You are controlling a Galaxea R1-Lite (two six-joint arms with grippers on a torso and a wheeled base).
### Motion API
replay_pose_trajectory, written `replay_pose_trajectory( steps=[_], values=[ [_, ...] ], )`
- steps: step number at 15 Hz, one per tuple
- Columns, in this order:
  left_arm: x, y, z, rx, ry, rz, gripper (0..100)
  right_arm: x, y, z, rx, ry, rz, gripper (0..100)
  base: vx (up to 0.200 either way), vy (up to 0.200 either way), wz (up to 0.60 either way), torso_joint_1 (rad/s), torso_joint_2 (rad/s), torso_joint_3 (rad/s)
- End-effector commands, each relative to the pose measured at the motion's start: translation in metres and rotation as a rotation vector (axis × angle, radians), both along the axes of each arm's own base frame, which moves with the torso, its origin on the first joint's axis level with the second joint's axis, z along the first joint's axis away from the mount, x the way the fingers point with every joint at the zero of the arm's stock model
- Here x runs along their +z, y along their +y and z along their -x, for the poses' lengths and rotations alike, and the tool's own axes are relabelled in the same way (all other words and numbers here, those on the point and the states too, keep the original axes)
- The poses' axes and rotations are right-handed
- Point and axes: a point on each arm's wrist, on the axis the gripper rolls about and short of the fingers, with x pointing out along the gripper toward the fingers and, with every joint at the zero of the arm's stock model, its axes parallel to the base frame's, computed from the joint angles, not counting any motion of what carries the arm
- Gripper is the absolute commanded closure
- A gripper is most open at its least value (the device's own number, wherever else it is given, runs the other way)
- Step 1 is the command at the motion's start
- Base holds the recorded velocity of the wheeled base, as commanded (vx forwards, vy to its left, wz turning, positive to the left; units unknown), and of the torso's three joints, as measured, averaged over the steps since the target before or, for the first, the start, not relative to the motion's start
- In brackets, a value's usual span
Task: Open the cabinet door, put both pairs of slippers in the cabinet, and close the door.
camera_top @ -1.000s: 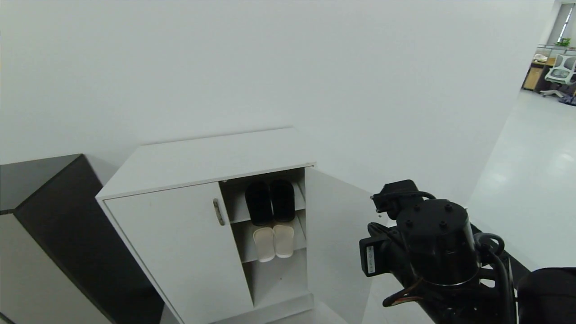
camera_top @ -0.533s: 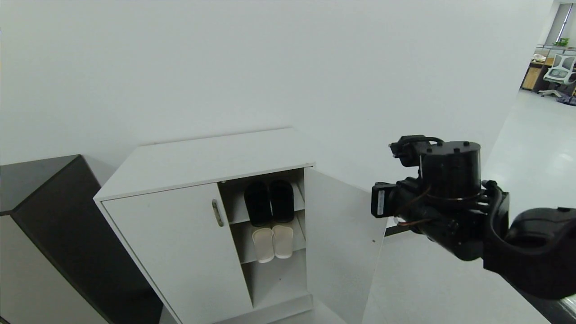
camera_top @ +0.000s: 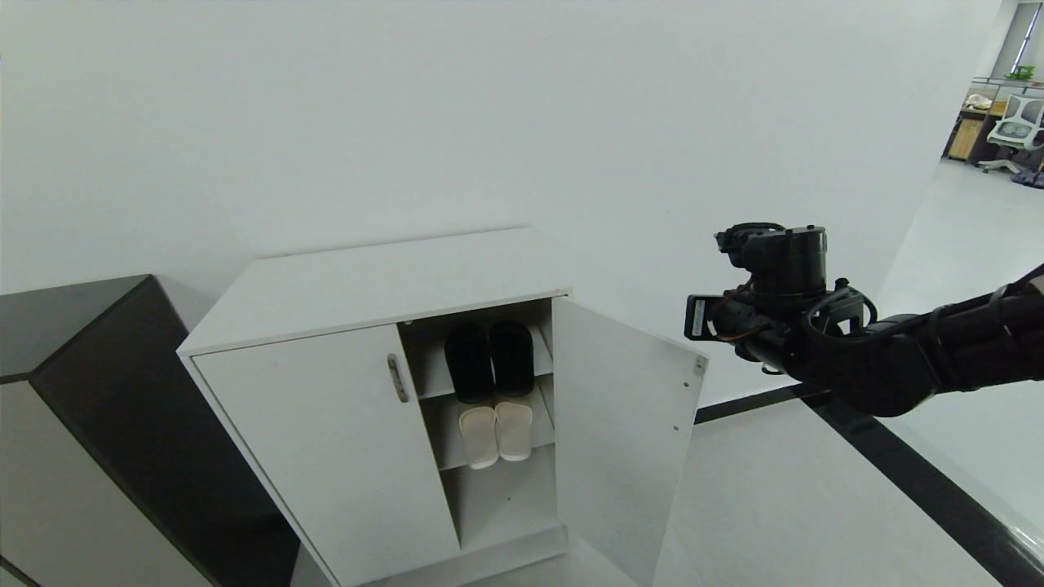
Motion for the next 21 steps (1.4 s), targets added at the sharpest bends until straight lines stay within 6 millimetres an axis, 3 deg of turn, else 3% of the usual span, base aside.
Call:
replay_pose_trajectory(
  steps=[1,4,13,21],
  values=[
    [0.0,0.0,0.0,-0.001,0.0,-0.001,100,-0.011,0.001,-0.011,-0.012,0.015,0.008,100,0.0,0.0,0.0,0.0,0.0,0.0],
    [0.0,0.0,0.0,0.001,0.0,0.0,100,-0.012,0.004,-0.017,-0.011,0.011,0.0,100,0.0,0.0,0.0,0.0,0.0,0.0],
    [0.0,0.0,0.0,-0.001,0.0,0.0,100,-0.041,0.001,-0.05,-0.046,0.032,0.009,100,0.0,0.0,0.0,0.0,0.0,0.0],
    [0.0,0.0,0.0,0.001,0.0,0.002,100,-0.058,0.001,-0.059,-0.057,0.06,0.023,100,0.0,0.0,0.0,0.0,0.0,0.0]
  ],
)
